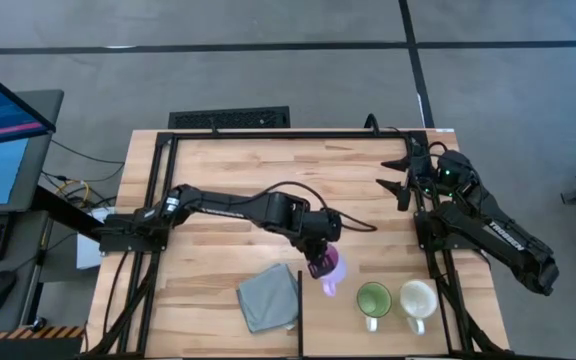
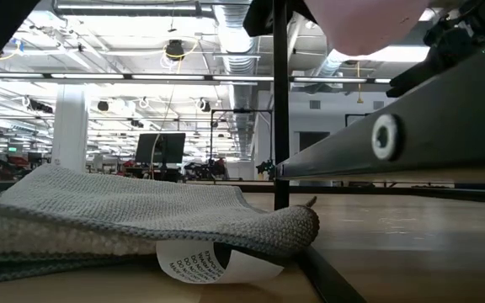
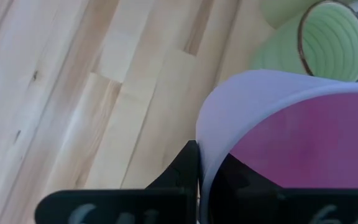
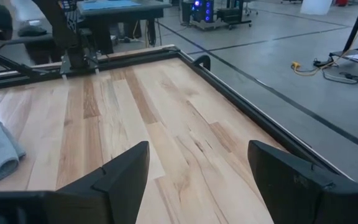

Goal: Stack small to large cups/mugs on shelf
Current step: Put the pink mug on the shelf

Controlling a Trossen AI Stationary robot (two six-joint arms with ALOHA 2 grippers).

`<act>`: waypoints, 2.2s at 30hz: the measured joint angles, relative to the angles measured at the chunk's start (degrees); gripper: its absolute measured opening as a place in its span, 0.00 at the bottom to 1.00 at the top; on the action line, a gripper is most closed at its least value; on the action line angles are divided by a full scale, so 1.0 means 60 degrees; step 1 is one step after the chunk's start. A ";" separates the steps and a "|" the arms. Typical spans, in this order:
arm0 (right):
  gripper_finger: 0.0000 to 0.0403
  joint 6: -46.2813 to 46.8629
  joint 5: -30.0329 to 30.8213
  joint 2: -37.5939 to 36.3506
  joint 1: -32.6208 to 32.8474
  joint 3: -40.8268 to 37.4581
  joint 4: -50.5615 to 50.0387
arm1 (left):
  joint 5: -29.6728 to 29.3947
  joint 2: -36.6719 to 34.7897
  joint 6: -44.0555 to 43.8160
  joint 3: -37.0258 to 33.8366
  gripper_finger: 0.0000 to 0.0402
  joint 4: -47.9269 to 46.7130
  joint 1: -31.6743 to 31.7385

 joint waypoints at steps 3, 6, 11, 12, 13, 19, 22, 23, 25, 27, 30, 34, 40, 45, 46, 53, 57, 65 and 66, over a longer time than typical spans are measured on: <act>0.74 0.0000 0.0004 -0.0001 0.0000 0.0000 0.0001 | -0.0028 0.0004 0.0074 0.0000 0.00 0.0174 -0.0085; 0.74 -0.0004 0.0004 0.0002 0.0000 0.0000 0.0003 | 0.0020 0.0034 0.0141 0.0000 0.00 0.0245 -0.0175; 0.74 -0.0007 0.0007 0.0001 -0.0004 0.0000 -0.0002 | 0.0472 0.0602 0.0325 -0.0024 0.00 0.0414 -0.0345; 0.74 -0.0007 0.0006 0.0002 -0.0005 0.0000 0.0000 | 0.0635 0.0660 0.0373 -0.0021 0.00 0.0610 -0.0364; 0.74 -0.0008 0.0006 0.0002 -0.0005 0.0000 0.0001 | 0.0661 0.0678 0.0434 -0.0018 0.00 0.0548 -0.0386; 0.74 -0.0012 0.0005 0.0002 -0.0001 0.0000 0.0005 | 0.0229 0.0816 0.0450 0.0011 0.00 -0.0164 -0.0432; 0.74 -0.0019 0.0007 0.0020 -0.0007 0.0000 0.0005 | 0.0411 0.0952 0.0420 0.0042 0.00 0.0009 -0.0463; 0.74 -0.0022 0.0007 0.0017 -0.0007 0.0000 0.0016 | 0.0415 0.0982 0.0427 0.0016 0.00 -0.0140 -0.0496; 0.74 -0.0029 0.0006 0.0060 -0.0004 0.0000 0.0008 | 0.0623 0.1126 0.0457 0.0024 0.00 -0.0062 -0.0517; 0.74 -0.0032 0.0007 0.0061 -0.0007 0.0000 0.0020 | 0.0656 0.1177 0.0464 0.0026 0.00 -0.0024 -0.0554; 0.74 -0.0033 0.0007 0.0064 -0.0005 0.0000 0.0009 | 0.0883 0.1236 0.0484 0.0040 0.00 0.0067 -0.0600; 0.74 -0.0033 0.0007 0.0064 -0.0007 0.0000 0.0011 | 0.0902 0.1333 0.0610 0.0011 0.00 -0.0068 -0.0665; 0.74 -0.0033 0.0007 0.0064 -0.0007 0.0000 0.0015 | 0.0907 0.1311 0.0683 0.0022 0.00 0.0067 -0.0703; 0.74 -0.0033 0.0007 0.0064 -0.0007 0.0000 0.0011 | 0.1056 0.1410 0.0736 0.0036 0.00 0.0128 -0.0780; 0.74 -0.0033 0.0011 0.0062 -0.0007 0.0000 0.0018 | 0.1135 0.1411 0.0744 0.0036 0.00 0.0163 -0.0789; 0.74 -0.0031 0.0007 0.0064 -0.0007 0.0000 0.0015 | 0.1324 0.1473 0.0743 0.0062 0.00 0.0286 -0.0788; 0.74 -0.0029 0.0007 0.0064 -0.0007 0.0000 0.0011 | 0.1409 0.1479 0.0741 0.0062 0.00 0.0442 -0.0789; 0.74 -0.0031 0.0007 0.0064 -0.0007 0.0000 0.0010 | 0.1656 0.1490 0.0734 0.0062 0.00 0.0507 -0.0789; 0.74 -0.0029 0.0011 0.0064 -0.0007 0.0000 0.0011 | 0.1654 0.1493 0.0730 0.0062 0.00 0.0507 -0.0789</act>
